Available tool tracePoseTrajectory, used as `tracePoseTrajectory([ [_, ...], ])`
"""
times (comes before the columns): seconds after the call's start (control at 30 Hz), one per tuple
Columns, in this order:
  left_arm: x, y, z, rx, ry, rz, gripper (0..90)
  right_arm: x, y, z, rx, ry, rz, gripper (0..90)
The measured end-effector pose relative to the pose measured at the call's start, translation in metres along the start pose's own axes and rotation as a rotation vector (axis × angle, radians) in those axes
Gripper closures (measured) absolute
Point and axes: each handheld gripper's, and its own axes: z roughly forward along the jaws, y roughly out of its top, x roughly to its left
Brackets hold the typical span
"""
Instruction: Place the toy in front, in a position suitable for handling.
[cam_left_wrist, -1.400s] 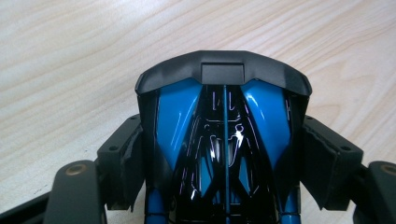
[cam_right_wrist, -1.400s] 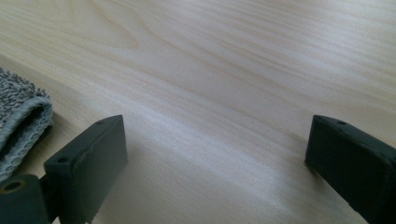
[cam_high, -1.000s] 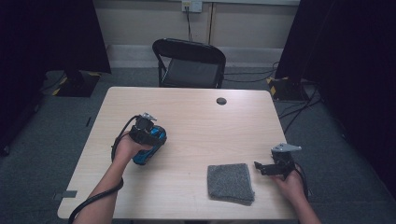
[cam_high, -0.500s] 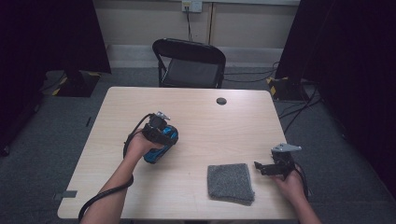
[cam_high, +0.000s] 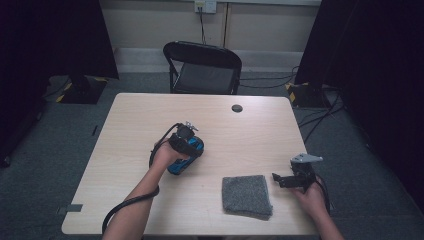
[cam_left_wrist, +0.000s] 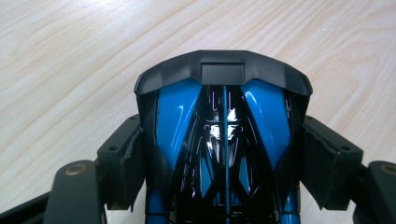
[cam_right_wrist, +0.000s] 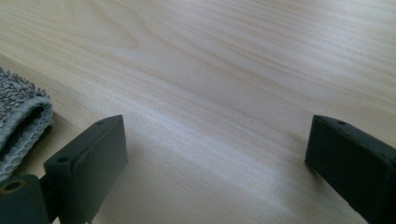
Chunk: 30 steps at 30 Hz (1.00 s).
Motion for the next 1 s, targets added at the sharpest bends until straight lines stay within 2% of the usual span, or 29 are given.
tracePoseTrajectory([
  [0.07, -0.002, 0.002, 0.004, 0.013, 0.011, 0.007, 25.8, 0.0, 0.0, 0.0, 0.0, 0.0, 0.0, 4.8],
  [0.2, -0.004, 0.004, 0.013, 0.015, 0.013, -0.003, 25.8, 0.0, 0.0, 0.0, 0.0, 0.0, 0.0, 4.7],
  [0.27, -0.005, 0.005, 0.017, 0.027, 0.028, -0.005, 25.8, 0.0, 0.0, 0.0, 0.0, 0.0, 0.0, 4.8],
  [0.83, -0.011, 0.011, 0.026, 0.026, 0.043, 0.027, 25.6, 0.0, 0.0, 0.0, 0.0, 0.0, 0.0, 4.8],
  [1.0, -0.014, 0.013, 0.029, 0.037, 0.042, 0.052, 25.6, 0.0, 0.0, 0.0, 0.0, 0.0, 0.0, 4.8],
])
